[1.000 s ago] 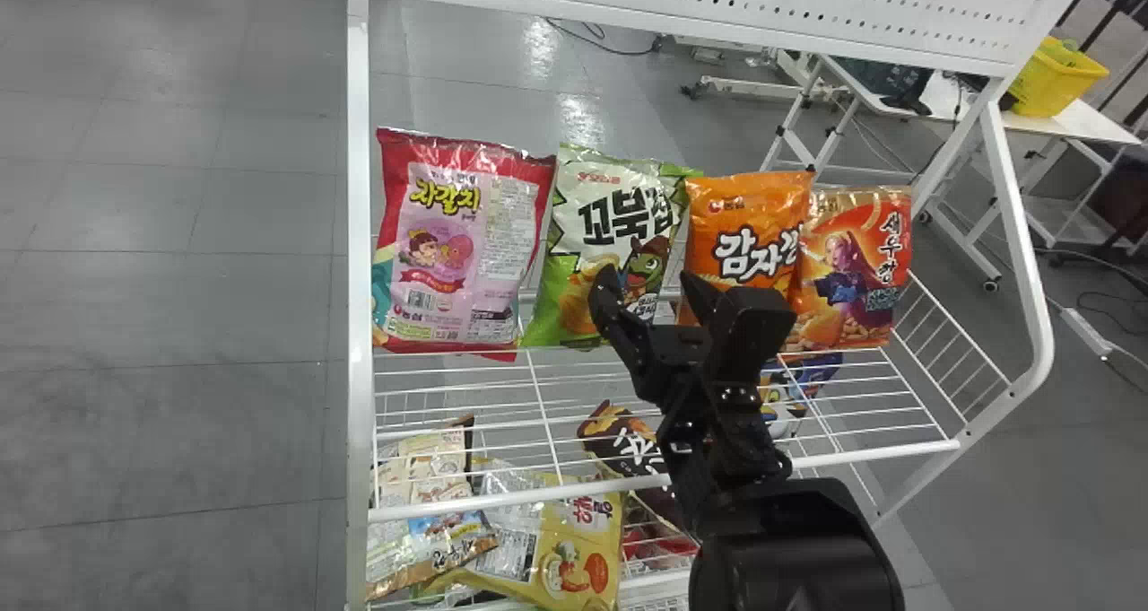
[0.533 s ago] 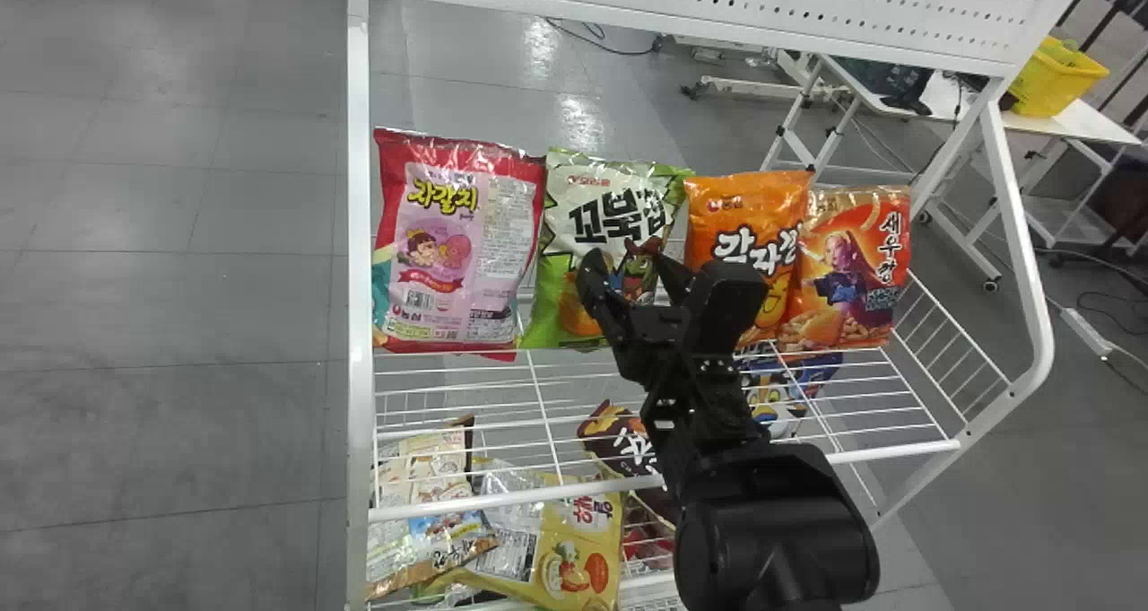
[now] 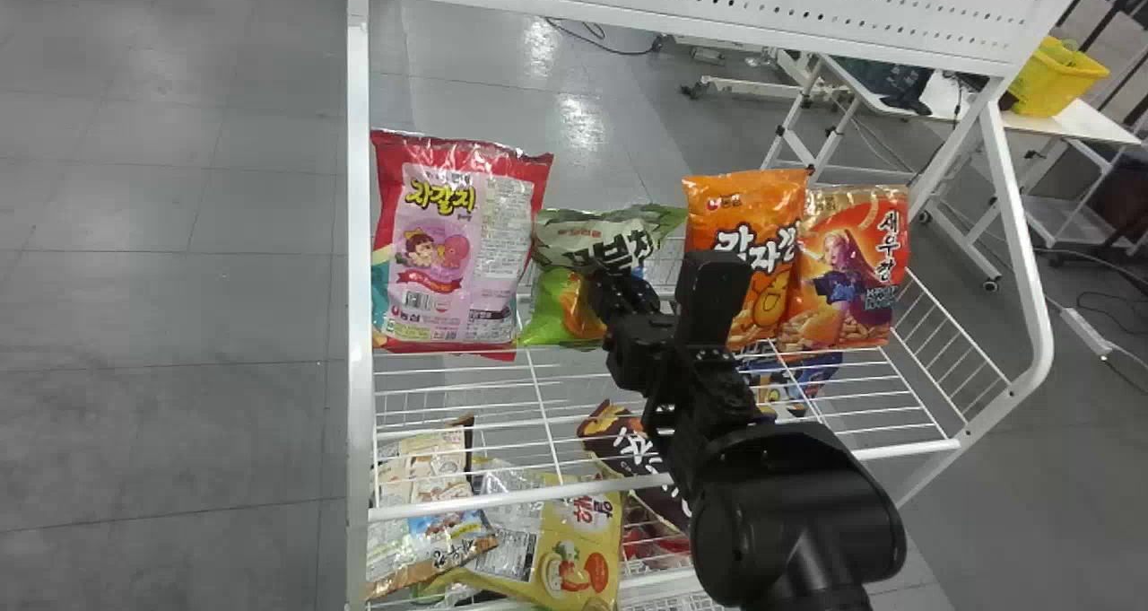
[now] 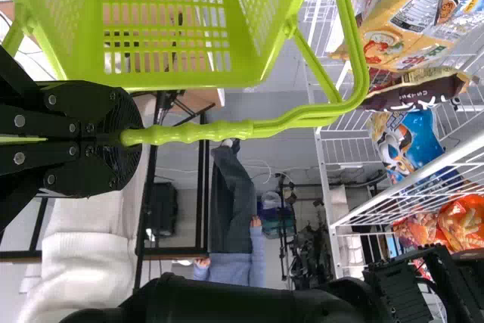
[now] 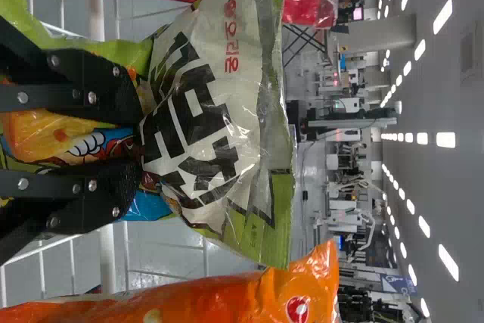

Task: Hold basket handle with left hand then pick Gkobukchip with right hand and place into basket

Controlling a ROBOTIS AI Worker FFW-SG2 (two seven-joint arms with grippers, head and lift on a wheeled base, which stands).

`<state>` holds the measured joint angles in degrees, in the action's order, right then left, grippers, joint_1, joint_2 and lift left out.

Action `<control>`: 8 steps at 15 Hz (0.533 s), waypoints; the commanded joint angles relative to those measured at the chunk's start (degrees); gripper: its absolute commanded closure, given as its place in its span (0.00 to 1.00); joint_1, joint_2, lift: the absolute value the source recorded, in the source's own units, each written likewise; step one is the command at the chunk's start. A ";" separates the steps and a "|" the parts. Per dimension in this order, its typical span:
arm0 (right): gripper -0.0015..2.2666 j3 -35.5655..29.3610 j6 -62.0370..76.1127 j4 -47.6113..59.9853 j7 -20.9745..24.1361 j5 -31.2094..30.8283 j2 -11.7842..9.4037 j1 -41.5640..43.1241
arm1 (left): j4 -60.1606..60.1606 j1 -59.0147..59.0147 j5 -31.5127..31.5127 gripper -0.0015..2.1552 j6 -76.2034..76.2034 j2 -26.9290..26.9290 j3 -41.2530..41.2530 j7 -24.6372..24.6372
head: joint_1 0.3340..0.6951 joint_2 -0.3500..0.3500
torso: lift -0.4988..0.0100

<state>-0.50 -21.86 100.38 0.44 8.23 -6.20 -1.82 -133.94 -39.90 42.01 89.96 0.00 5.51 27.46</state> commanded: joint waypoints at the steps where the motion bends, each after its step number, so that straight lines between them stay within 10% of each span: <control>1: 0.73 -0.29 0.80 2.01 0.00 1.52 -0.39 -1.25 | -0.27 -0.09 0.00 0.98 0.07 -0.15 -0.50 -0.12 | 1.00 0.00 | 0.92; 8: 0.73 -3.54 -1.48 15.81 0.70 8.73 -3.55 -10.48 | -1.85 -0.53 0.00 0.98 0.07 -0.15 -1.20 -0.83 | 1.00 0.00 | 0.92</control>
<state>-2.92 -22.05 112.51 1.23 14.38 -9.12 -9.98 -135.32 -40.25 41.99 89.96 0.00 4.22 26.72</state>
